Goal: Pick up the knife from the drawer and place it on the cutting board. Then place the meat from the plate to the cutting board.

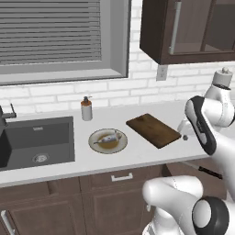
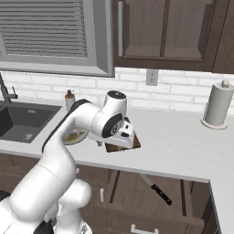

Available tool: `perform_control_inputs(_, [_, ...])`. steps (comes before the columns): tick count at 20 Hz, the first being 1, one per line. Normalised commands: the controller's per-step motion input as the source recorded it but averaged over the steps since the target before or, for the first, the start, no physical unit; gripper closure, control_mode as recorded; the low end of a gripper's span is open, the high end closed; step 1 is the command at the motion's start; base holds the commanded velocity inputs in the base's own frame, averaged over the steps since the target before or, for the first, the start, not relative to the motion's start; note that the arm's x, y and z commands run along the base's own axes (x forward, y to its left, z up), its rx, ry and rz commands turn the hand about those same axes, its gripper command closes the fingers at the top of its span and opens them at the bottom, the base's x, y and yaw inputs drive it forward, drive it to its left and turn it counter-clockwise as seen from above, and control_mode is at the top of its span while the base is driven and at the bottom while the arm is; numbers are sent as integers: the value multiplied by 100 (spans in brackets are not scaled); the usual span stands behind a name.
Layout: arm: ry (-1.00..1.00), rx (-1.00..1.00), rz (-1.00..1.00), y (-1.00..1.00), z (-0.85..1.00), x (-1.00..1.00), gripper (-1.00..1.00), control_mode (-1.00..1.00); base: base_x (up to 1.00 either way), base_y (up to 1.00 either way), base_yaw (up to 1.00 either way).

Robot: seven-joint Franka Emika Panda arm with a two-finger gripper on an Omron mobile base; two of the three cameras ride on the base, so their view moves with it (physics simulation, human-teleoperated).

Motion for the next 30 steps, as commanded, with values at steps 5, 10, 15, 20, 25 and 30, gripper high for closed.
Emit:
perform_control_inputs(5, [1,5,3,-95,-40,-30,-100,-100,0,0,0])
perform_control_inputs(10, [0,1,1,-52,-51,-33,-100,-100,0,0,0])
perform_control_inputs(15, [5,0,0,-21,-38,-16,-100,-100,0,0,0])
perform_control_inputs(20, [1,0,0,-26,-29,-44,-100,-100,0,0,0])
perform_control_inputs(25, [1,0,0,-20,-24,-56,-100,-100,0,0,0])
perform_control_inputs(30, [9,0,0,-13,-17,-7,-100,-100,0,0,0])
